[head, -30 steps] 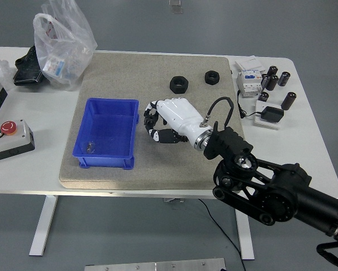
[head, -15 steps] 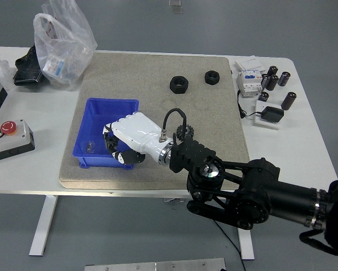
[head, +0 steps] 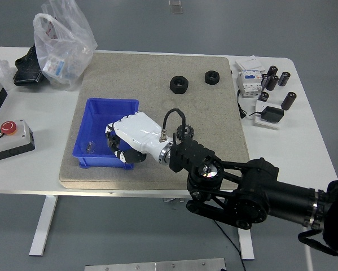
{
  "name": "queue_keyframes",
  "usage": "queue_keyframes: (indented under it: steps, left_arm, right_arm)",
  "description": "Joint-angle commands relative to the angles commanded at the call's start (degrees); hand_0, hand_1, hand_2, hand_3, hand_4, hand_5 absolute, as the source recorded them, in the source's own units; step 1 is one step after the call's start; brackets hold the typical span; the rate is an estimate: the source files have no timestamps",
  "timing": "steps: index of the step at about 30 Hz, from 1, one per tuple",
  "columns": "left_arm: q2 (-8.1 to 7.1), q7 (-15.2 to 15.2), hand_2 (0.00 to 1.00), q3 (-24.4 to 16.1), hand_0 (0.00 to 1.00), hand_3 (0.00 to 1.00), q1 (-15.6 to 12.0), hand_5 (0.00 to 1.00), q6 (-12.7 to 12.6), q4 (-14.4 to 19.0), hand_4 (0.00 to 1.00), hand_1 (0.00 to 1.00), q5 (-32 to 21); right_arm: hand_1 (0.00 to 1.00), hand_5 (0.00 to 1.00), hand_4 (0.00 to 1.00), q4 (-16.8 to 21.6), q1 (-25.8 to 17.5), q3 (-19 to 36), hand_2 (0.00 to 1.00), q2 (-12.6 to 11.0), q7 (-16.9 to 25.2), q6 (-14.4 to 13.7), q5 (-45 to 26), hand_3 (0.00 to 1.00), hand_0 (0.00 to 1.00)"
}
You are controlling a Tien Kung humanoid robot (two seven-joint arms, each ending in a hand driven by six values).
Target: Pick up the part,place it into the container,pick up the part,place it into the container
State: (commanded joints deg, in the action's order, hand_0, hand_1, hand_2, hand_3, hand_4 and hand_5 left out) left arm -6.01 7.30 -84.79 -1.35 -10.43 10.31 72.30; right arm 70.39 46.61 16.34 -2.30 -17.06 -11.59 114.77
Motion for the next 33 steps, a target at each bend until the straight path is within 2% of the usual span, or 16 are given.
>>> queue_keyframes:
  steps: [5,6,8,13,16,23,24,33]
  left_arm:
    - [0.03,-0.01,0.593,-0.03,0.655,0.687,-0.04,0.235,0.02,0.0,0.652,0.591,0.07]
    - [0.02,-0.02,0.593,-0.02,0.655,0.687,-0.05,0.236,0.03,0.0,0.653,0.591,0.07]
    - [0.01,-0.07,0.593,-0.02,0.655,0.687,-0.05,0.236,0.03,0.0,0.653,0.591,0.11]
    - [0.15,-0.32,0.593,0.13,0.655,0.687,-0.12,0.235,0.04,0.0,0.652,0.591,-0.07]
    - [0.29,-0.28,0.593,0.04,0.655,0.687,-0.32,0.235,0.07,0.0,0.652,0.591,0.01]
    - [0.34,-0.3,0.593,-0.14,0.655,0.687,-0.45,0.232,0.08,0.0,0.652,0.591,0.16]
    - [0.34,-0.33,0.592,-0.11,0.655,0.686,-0.42,0.232,0.08,0.0,0.651,0.591,0.14]
    - [0.38,-0.37,0.592,0.01,0.655,0.686,-0.34,0.232,0.09,0.0,0.651,0.591,0.13]
  right_arm:
    - [0.659,0.345,0.759,-0.34,-0.65,0.79,0.874,-0.08,-0.44,0.25,0.26,0.918,0.311]
    - [0.66,0.355,0.812,-0.35,-0.85,1.22,0.887,-0.16,-0.46,0.18,0.34,0.939,0.316]
    - [0.66,0.355,0.812,-0.2,-1.4,2.38,0.887,-0.47,-0.38,-0.17,0.43,0.939,0.316]
    - [0.629,0.356,0.818,0.9,-4.81,8.17,0.874,-2.73,0.11,-2.47,0.57,0.922,0.308]
    - [0.629,0.356,0.818,0.19,-7.1,12.32,0.874,-4.44,-0.35,-2.67,1.0,0.922,0.308]
    - [0.617,0.337,0.829,-2.84,-9.85,20.0,0.874,-6.46,-1.32,-0.82,1.58,0.913,0.304]
    - [0.618,0.481,0.959,-3.27,-10.01,20.23,0.895,-6.52,-1.49,-0.42,1.7,0.928,0.302]
    - [0.615,0.493,0.976,-6.74,-10.62,18.84,0.887,-6.89,-3.21,3.62,4.0,0.921,0.303]
